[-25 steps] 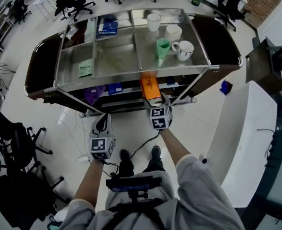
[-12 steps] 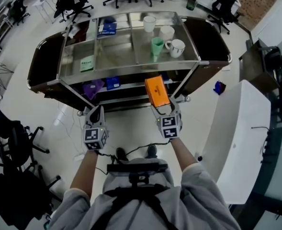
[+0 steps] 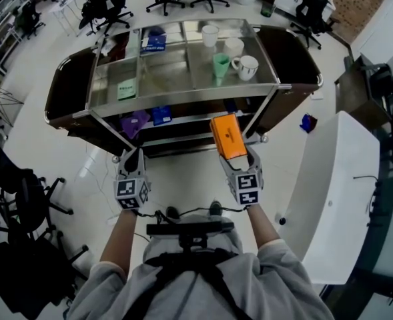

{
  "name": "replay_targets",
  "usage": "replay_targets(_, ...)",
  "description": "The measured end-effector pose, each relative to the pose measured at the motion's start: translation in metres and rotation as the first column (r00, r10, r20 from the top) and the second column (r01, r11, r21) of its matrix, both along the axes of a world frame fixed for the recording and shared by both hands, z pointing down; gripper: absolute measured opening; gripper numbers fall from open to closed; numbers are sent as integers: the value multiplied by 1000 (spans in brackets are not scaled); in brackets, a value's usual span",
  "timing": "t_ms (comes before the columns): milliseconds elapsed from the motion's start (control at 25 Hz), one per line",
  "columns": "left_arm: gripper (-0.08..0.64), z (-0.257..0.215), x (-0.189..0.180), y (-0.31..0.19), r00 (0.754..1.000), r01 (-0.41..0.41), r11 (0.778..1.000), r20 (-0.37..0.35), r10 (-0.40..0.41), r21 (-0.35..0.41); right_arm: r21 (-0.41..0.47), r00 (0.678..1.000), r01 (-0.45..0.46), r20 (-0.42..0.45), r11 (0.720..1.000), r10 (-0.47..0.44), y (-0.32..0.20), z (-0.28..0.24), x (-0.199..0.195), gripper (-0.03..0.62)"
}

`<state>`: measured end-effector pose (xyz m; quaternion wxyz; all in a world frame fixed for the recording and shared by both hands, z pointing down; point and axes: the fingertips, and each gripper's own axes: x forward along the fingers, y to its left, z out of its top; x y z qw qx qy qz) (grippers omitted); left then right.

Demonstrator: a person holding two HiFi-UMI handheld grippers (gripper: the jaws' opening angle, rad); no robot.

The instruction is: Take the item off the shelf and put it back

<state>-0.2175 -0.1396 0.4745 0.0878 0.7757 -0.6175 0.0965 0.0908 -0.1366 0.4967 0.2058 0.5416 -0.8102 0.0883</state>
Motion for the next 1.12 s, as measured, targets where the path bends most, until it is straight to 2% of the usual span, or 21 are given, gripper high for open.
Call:
replay_targets(240, 6, 4, 4, 7, 998, -32, 999, 51, 33, -17, -12, 1000, -7, -4, 1000, 7, 7, 6, 3, 365)
replay_targets(440, 6, 1, 3, 8, 999, -20, 1000, 36, 20, -1, -15, 1000, -8, -2, 1000, 8, 6, 9, 0, 365)
replay_targets(800, 6, 1, 10, 5, 998, -37, 999, 54, 38, -5, -36, 1000, -8, 11, 999, 8, 0, 17, 1, 365)
replay_targets(1120, 6, 5, 17, -6, 998, -37, 999, 53, 38, -22, -65, 1000, 20, 5, 998, -20, -27, 33, -15, 365)
